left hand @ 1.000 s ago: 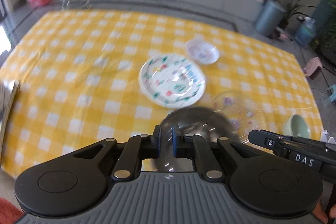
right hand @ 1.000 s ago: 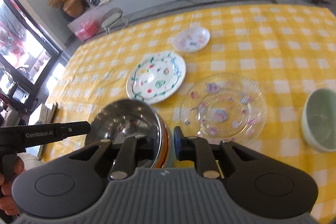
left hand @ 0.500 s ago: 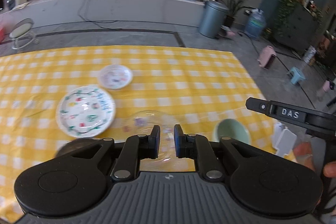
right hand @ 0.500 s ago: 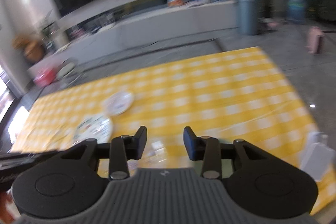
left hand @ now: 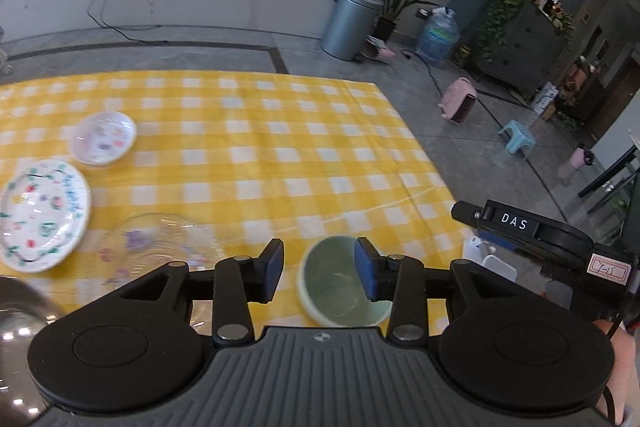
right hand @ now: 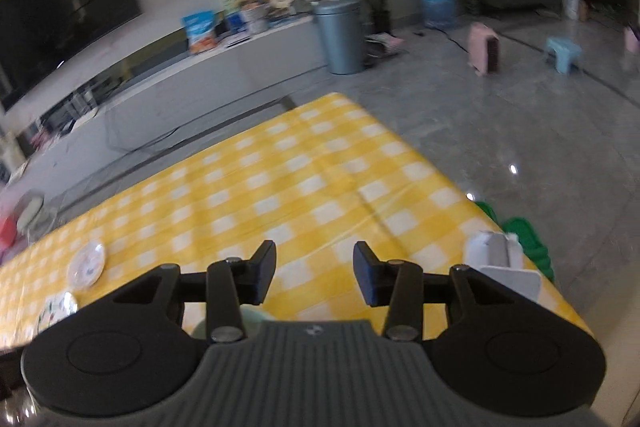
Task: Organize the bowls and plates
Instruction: 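Move both grippers to the pale green bowl and close on its rim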
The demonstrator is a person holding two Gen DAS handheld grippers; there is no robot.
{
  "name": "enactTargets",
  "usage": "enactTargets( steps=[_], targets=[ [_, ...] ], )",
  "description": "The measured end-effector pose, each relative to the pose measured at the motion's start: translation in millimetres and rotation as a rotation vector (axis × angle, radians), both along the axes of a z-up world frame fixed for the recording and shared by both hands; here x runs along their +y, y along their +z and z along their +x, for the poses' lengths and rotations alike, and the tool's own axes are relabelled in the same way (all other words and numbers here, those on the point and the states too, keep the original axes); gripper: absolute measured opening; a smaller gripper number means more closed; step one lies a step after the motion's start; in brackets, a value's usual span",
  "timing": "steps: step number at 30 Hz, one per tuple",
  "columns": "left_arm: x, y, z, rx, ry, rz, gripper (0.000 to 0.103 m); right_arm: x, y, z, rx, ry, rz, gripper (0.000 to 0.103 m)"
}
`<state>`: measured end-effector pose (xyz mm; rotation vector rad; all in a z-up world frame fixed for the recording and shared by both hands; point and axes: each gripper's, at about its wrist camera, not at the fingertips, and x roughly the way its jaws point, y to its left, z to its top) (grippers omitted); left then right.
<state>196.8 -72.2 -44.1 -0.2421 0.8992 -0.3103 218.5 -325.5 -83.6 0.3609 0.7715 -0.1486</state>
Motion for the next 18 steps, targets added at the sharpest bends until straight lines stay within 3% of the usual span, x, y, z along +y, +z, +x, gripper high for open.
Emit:
enactTargets(
  steps=[2,6,12,18],
  targets=[
    [-6.8,-7.6,7.5,0.012,-0.009,-0.021,0.053,-12.8,-8.0,2.2,0.022,-0.043,0.037,0.043],
    [-20.8,-24.7,21.9,0.038,-0.018,-0.020,0.054,-25.2,-24.1,1.6,0.076,-0.075,0.093,0.043],
    [-23.3,-53.5,37.4,0.096,0.013,0.026,0.055,-11.3,-46.9,12.1,0.164,0.018,0.203,0.042],
    [-19.6,-78.6,41.3,0.185,0.014,0.029,0.055,13.3,-58.3,20.6,0.236,0.112,0.195,0.042]
  ],
)
